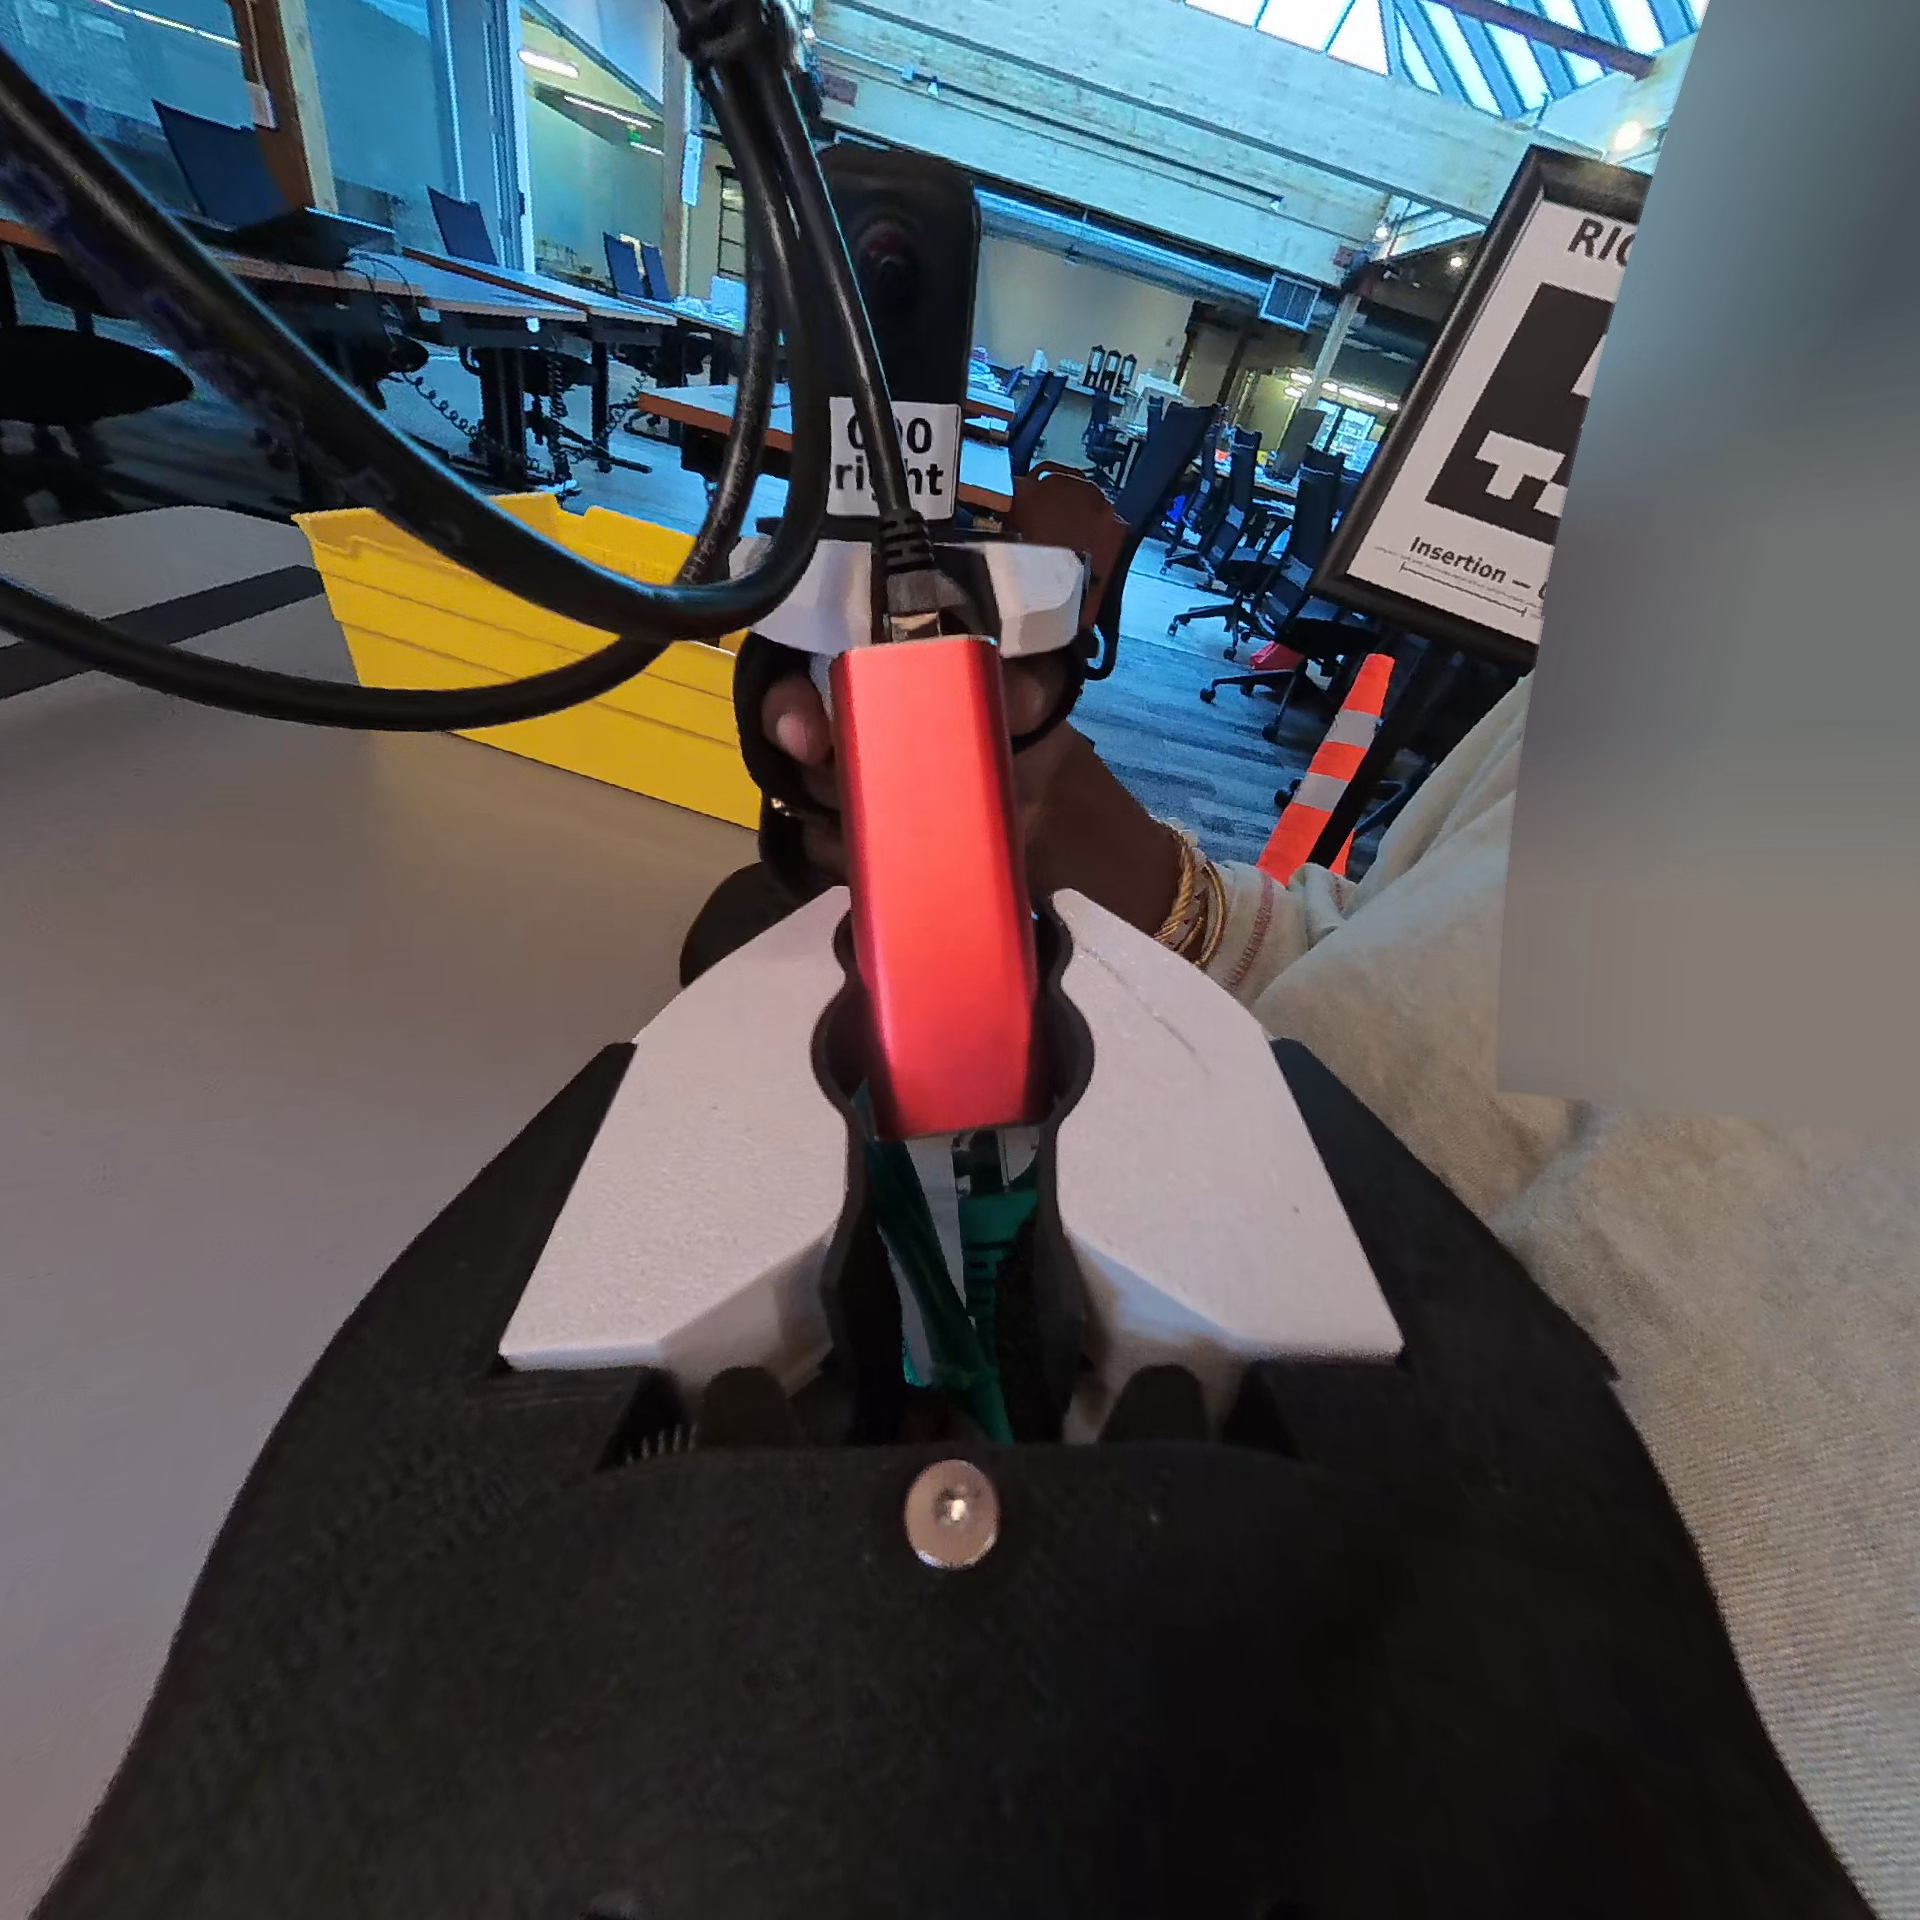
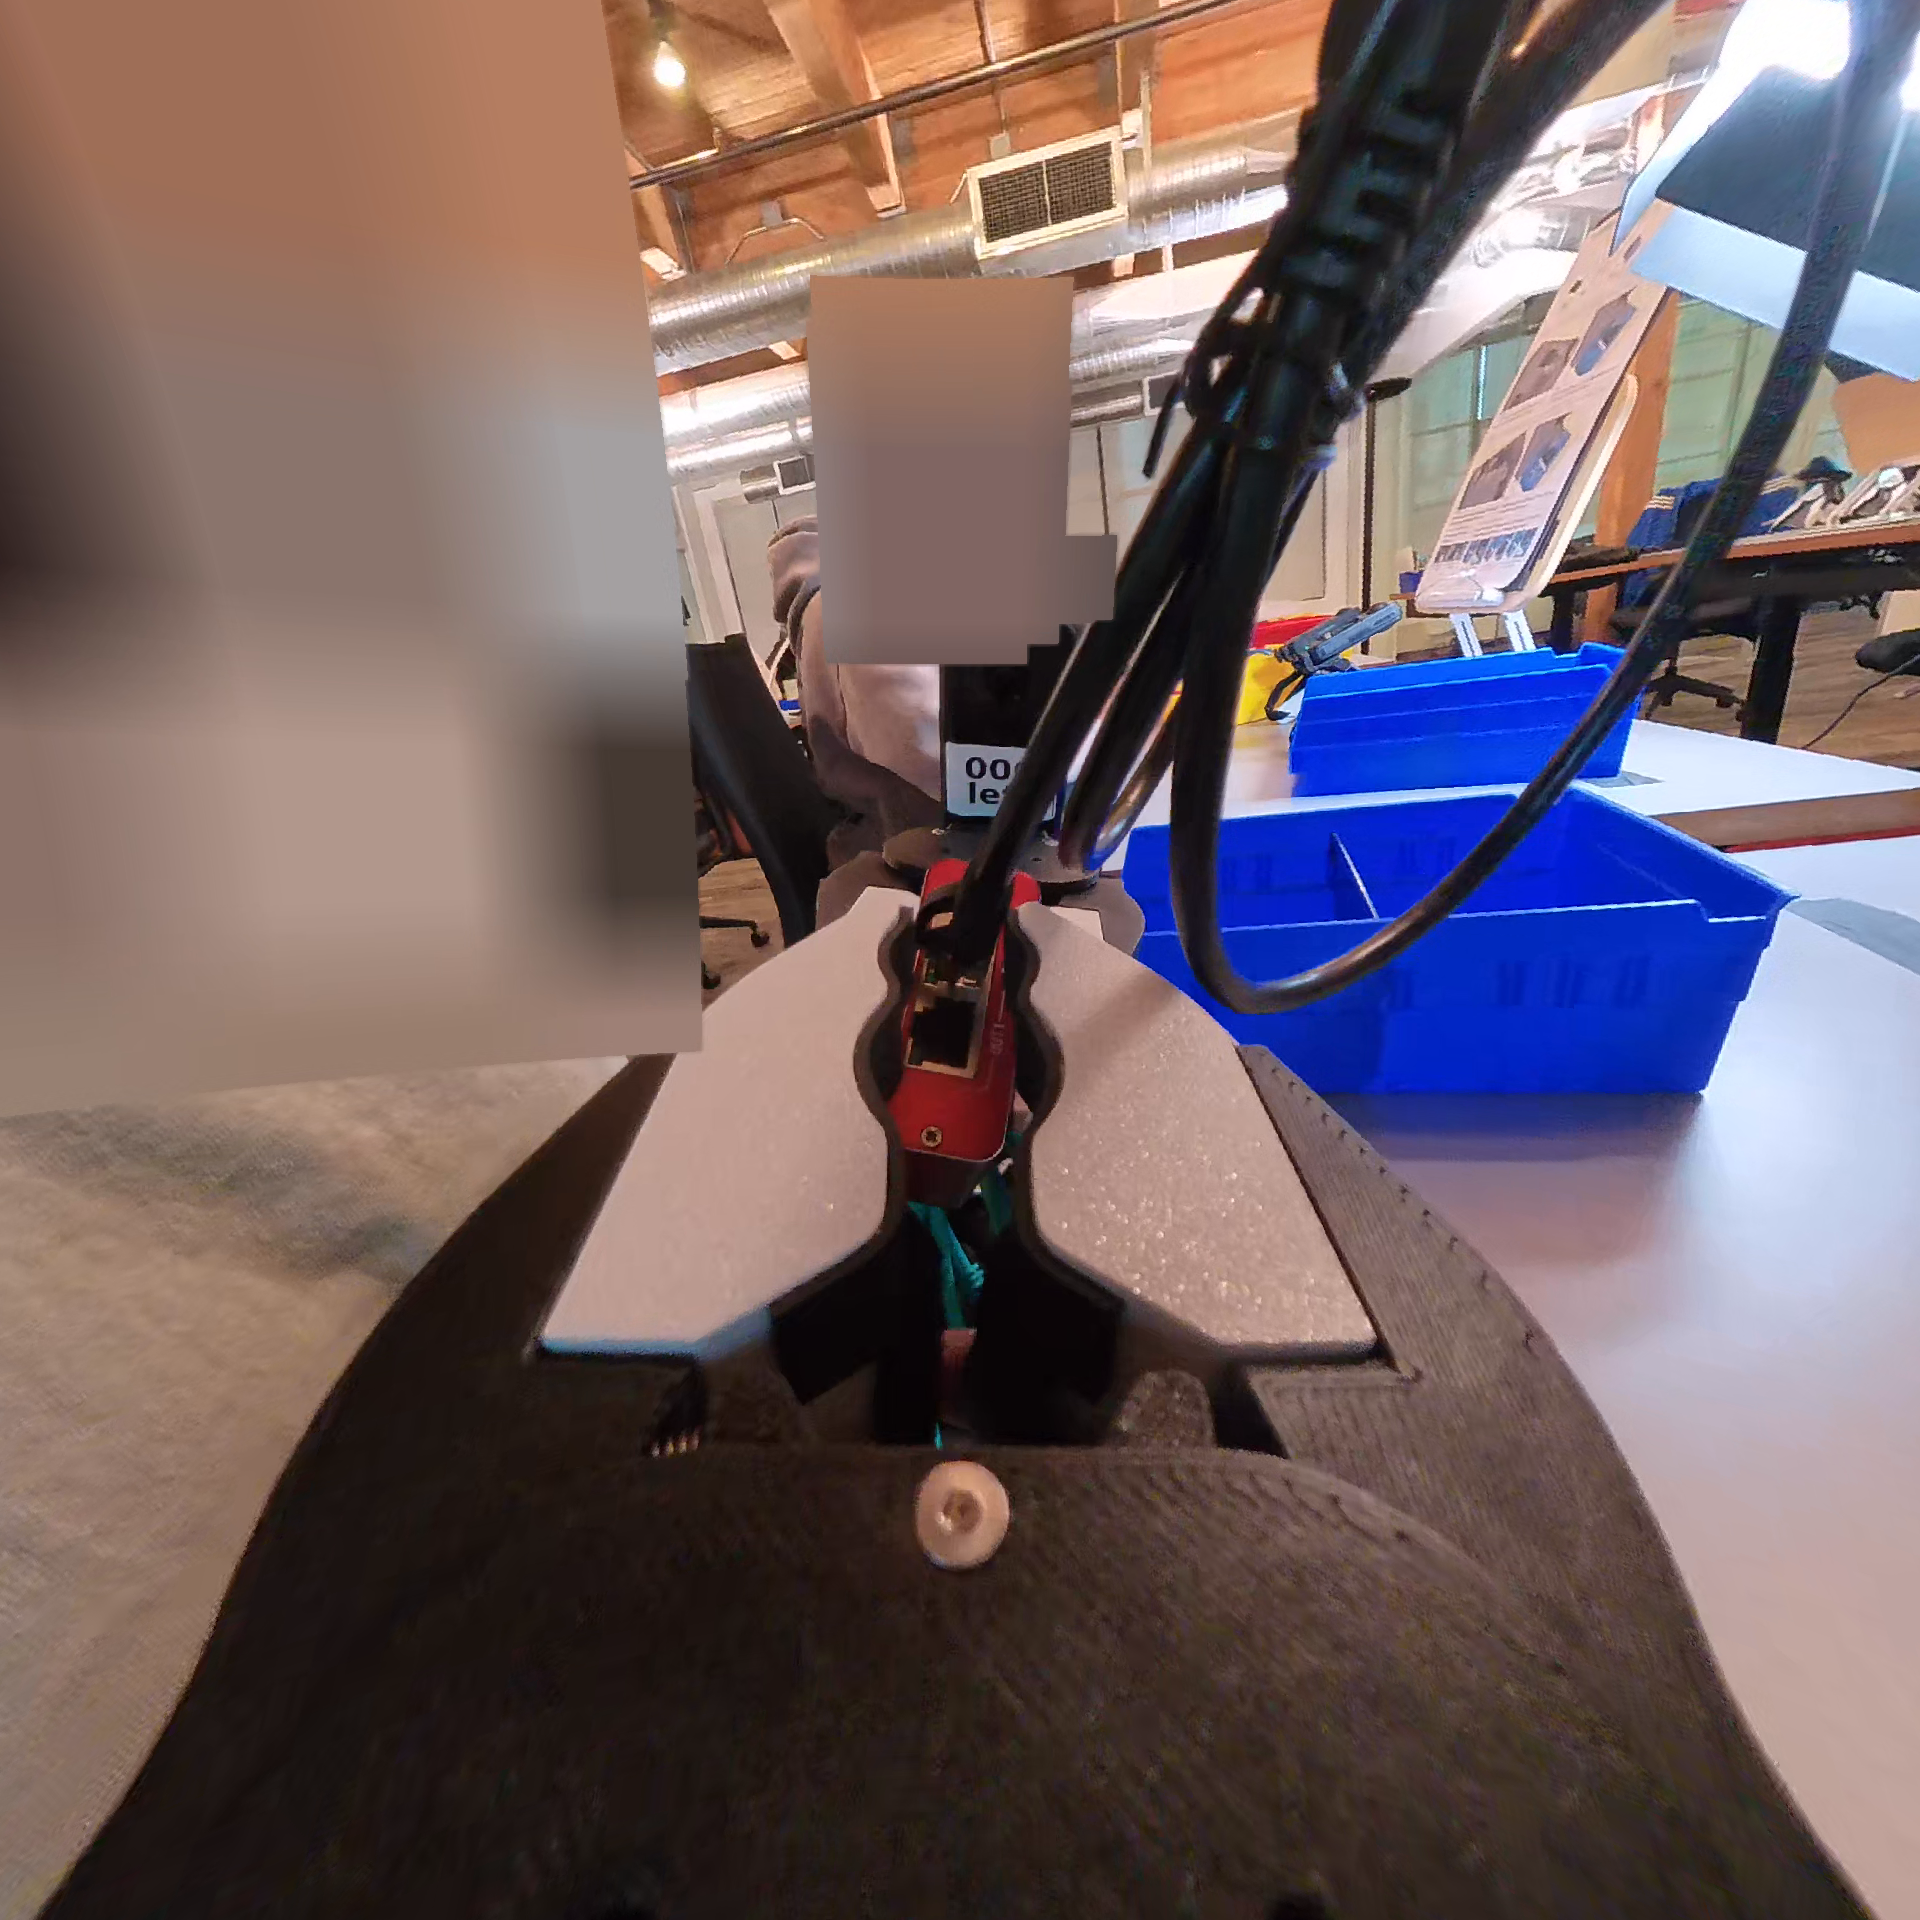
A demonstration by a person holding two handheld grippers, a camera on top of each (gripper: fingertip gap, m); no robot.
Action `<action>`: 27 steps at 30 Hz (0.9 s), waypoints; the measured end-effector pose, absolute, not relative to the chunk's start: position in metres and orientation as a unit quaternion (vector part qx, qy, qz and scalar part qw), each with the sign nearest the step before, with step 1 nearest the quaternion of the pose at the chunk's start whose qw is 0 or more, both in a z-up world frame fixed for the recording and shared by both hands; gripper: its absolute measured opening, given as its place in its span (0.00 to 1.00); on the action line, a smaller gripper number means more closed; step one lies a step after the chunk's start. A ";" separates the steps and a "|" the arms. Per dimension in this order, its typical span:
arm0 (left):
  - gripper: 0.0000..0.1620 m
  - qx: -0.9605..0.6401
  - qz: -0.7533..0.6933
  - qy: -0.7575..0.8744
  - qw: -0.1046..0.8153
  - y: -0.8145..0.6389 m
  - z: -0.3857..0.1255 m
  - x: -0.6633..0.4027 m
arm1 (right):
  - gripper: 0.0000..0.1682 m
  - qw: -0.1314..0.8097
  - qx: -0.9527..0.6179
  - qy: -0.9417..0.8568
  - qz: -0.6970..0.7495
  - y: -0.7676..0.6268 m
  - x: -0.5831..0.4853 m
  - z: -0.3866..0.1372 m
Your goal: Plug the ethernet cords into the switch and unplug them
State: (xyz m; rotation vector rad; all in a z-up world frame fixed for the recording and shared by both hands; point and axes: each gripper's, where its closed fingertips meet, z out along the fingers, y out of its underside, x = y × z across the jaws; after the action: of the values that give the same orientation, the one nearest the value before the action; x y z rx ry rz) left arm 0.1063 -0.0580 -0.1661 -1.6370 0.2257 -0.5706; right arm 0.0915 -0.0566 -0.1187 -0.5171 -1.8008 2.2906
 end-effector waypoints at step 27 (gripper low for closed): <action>0.17 -0.754 -0.181 0.145 0.614 -0.044 -0.163 0.114 | 0.10 0.372 -0.087 -0.602 0.701 -0.048 0.104 -0.121</action>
State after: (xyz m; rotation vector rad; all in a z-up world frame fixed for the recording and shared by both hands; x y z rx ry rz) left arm 0.1136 -0.0441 -0.1626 -1.7382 0.3335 -0.4178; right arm 0.1039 -0.0482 -0.1206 -0.2227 -1.5442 1.7960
